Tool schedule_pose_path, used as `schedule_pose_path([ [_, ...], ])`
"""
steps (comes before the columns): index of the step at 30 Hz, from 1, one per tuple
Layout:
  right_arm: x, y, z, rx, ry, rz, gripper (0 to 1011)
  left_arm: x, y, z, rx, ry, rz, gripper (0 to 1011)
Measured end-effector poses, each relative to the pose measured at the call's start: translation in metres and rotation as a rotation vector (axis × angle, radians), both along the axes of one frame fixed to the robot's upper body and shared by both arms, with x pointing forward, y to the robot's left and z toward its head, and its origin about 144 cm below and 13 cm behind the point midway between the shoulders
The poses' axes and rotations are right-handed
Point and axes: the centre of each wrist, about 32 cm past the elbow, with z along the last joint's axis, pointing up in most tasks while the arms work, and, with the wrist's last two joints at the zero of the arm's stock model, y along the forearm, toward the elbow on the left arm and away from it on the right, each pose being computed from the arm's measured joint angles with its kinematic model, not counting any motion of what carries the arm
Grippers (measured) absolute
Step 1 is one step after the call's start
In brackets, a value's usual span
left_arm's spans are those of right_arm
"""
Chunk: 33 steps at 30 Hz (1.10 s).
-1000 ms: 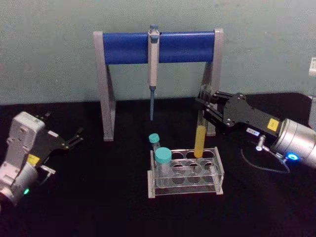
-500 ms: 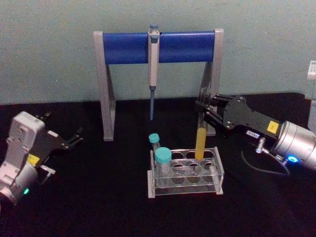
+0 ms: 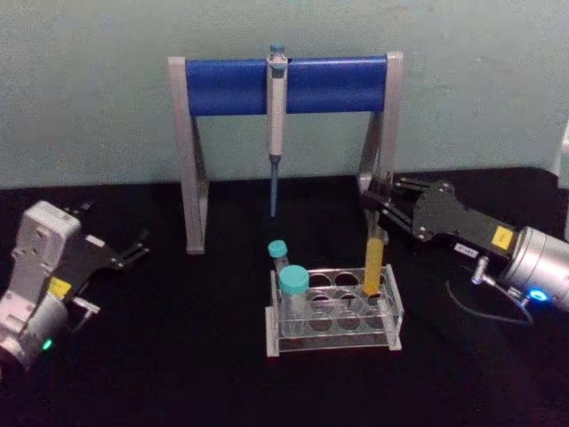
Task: Pick up the test tube from the test tube rack, shake it, then place it back into the test tube rack.
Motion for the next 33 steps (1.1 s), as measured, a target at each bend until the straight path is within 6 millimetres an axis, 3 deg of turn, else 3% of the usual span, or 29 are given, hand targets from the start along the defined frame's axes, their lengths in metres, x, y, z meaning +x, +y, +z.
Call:
schedule_pose_path([
  [33,-0.005,-0.007,-0.021,-0.027,0.053,-0.014,238,0.0,0.0,0.0,0.0,0.0,0.0,1001],
])
